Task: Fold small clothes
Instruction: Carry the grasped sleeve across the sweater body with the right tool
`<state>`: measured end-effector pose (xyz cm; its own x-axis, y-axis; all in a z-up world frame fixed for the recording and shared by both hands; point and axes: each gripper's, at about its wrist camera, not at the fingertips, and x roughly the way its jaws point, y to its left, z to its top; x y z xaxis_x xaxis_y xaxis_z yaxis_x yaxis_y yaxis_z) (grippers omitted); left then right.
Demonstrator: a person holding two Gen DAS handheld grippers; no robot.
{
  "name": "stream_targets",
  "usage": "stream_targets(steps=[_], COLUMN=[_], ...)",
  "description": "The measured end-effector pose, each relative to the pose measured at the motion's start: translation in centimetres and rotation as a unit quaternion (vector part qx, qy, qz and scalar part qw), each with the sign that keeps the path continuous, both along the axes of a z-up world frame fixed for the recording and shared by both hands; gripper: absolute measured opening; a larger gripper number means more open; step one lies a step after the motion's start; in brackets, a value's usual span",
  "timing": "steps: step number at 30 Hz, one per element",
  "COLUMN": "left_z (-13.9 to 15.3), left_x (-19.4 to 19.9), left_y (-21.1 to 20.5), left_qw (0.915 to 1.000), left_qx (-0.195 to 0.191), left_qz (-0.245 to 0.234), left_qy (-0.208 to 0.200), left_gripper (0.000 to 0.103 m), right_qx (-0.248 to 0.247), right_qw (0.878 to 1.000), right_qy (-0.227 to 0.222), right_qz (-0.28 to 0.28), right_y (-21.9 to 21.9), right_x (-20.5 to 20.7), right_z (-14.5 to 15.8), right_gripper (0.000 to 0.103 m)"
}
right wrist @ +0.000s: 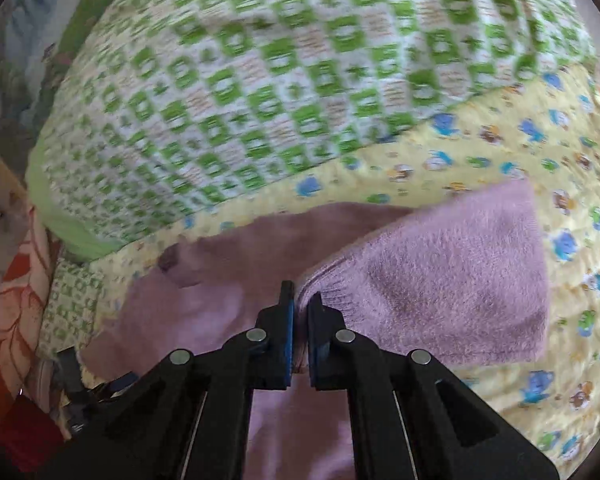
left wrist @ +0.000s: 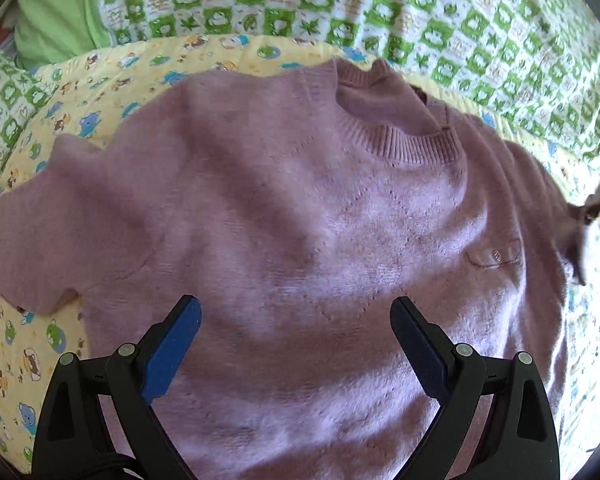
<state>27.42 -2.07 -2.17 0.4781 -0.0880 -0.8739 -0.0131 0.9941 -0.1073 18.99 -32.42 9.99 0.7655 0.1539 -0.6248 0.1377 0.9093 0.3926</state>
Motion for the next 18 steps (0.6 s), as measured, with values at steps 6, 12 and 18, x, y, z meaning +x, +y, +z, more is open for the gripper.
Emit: stream_targets(steps=[6, 12, 18], left_z=[1.8, 1.6, -0.1], left_x=[-1.3, -2.2, -0.8], left_y=[2.6, 4.7, 5.3], left_qw=[0.9992, 0.9990, 0.9994], left_qx=[-0.034, -0.042, -0.032], left_qz=[0.000, 0.007, 0.010], left_qy=[-0.019, -0.011, 0.012], left_gripper=[0.097, 0.097, 0.097], right_qx=[0.036, 0.070, 0.108], right_qw=[0.986, 0.962, 0.945], right_qy=[0.024, 0.098, 0.165], right_qz=[0.163, 0.246, 0.263], right_y=[12.4, 20.6, 22.8], right_x=[5.7, 10.1, 12.1], right_z=[-1.2, -7.2, -12.3], right_gripper=[0.006, 0.006, 0.010])
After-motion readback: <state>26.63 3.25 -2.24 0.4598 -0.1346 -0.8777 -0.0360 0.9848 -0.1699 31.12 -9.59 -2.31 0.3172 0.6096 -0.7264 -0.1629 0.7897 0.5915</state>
